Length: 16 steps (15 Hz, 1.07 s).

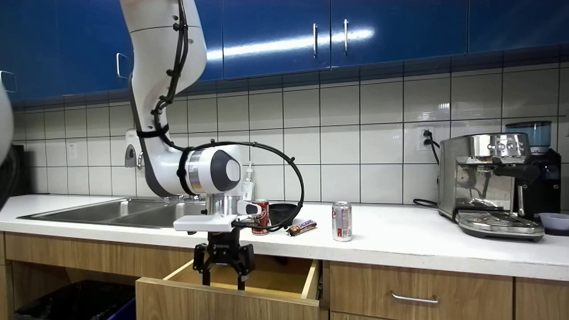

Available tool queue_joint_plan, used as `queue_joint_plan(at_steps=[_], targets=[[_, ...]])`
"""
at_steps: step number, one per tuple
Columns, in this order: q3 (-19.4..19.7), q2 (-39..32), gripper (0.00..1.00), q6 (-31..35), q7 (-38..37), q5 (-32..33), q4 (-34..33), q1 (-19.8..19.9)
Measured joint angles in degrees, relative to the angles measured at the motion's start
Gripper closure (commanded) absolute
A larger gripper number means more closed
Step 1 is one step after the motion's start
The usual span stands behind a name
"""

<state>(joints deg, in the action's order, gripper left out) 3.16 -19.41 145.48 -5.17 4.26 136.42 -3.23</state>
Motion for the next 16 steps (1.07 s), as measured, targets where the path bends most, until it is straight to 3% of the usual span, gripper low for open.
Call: queue_joint_plan(at_steps=[16], targets=[[-0.7, 6.6, 0.00, -2.9, 0.0, 0.0, 0.7, 0.0]])
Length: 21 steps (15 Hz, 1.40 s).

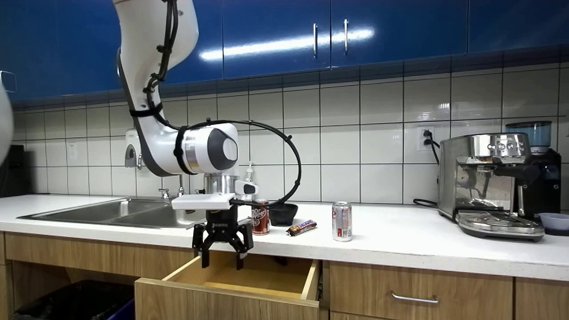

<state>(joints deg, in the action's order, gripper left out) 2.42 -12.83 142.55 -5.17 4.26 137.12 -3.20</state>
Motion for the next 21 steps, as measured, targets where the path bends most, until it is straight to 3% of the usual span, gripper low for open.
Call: queue_joint_plan(at_steps=[21], targets=[[0.4, 4.1, 0.00, -4.2, 0.0, 0.1, -7.7, 0.7]])
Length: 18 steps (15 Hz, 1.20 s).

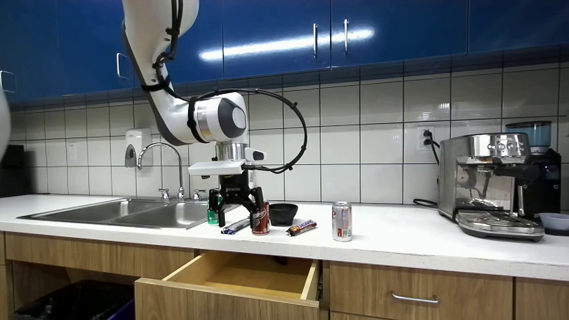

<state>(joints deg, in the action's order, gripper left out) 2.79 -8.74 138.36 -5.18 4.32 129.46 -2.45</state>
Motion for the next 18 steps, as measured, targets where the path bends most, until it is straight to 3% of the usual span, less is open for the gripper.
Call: queue_joint_plan(at_steps=[18], targets=[[0.2, -0.1, 0.00, -2.5, 0.0, 0.8, -9.6, 0.5]])
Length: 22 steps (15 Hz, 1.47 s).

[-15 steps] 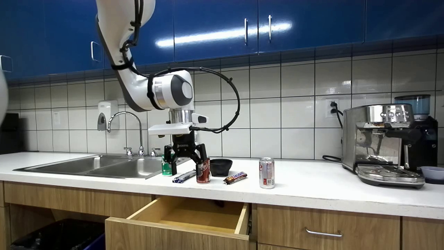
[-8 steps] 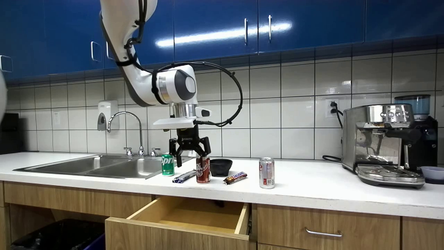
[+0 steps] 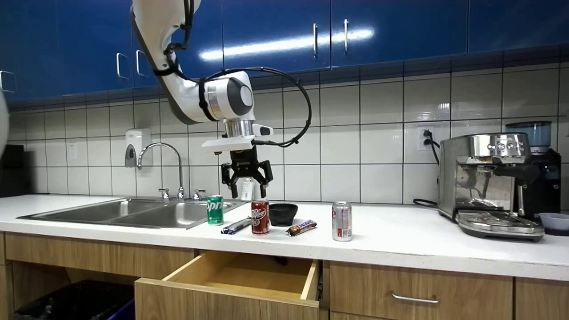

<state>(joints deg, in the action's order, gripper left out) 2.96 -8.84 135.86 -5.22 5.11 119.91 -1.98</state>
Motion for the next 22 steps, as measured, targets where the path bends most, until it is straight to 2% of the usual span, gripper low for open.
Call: queue_joint_plan(at_steps=[22], targets=[[-4.1, -9.5, 0.00, -6.2, -0.1, 2.1, -21.7, -5.0]])
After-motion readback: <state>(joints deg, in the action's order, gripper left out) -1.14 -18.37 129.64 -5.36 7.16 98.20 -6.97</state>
